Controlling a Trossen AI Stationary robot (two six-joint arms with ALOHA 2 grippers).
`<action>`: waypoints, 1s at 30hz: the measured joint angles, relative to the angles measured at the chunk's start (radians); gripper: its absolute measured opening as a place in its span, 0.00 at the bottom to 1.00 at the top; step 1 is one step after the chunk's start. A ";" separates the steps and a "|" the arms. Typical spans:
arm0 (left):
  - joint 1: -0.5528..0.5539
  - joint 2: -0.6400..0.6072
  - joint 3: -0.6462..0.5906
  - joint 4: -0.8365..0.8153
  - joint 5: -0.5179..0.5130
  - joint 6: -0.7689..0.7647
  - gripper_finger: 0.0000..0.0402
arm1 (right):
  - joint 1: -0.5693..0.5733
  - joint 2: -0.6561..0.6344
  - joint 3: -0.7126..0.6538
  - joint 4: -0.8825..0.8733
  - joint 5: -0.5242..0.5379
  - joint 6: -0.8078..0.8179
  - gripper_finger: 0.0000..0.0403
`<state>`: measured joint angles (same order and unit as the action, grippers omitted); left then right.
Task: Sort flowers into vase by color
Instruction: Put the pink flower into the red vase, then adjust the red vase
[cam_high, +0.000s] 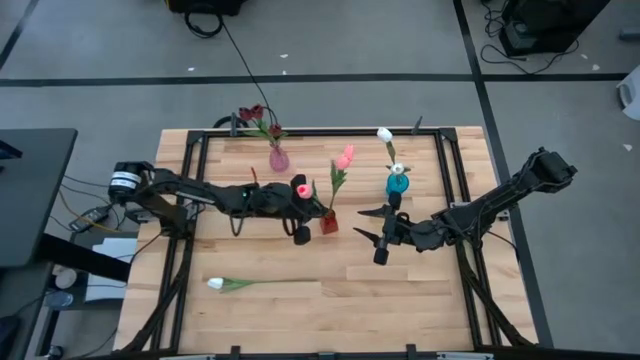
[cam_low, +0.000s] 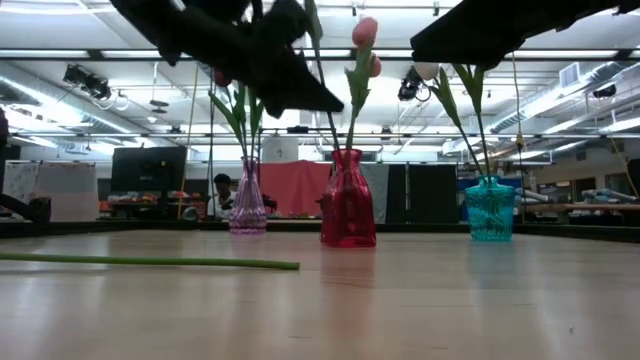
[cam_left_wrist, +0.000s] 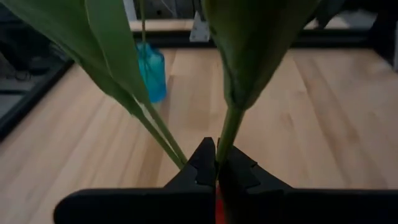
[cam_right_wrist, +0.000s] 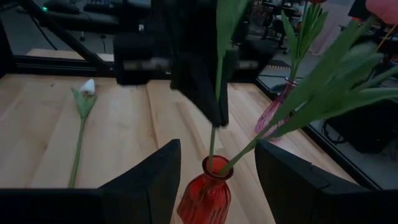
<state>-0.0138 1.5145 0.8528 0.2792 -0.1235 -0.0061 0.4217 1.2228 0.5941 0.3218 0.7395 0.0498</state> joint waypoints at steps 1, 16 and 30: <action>0.005 0.014 0.000 0.002 0.005 -0.001 0.01 | 0.000 0.000 0.000 0.000 0.000 0.000 0.53; 0.027 0.040 0.000 0.015 0.024 0.033 0.34 | 0.000 0.000 0.000 -0.002 0.000 0.000 0.53; 0.020 -0.091 -0.055 -0.052 -0.010 0.055 0.40 | 0.014 0.000 0.000 -0.011 0.000 0.018 0.53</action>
<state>0.0066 1.4238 0.7981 0.2273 -0.1332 0.0486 0.4359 1.2232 0.5945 0.3108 0.7391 0.0679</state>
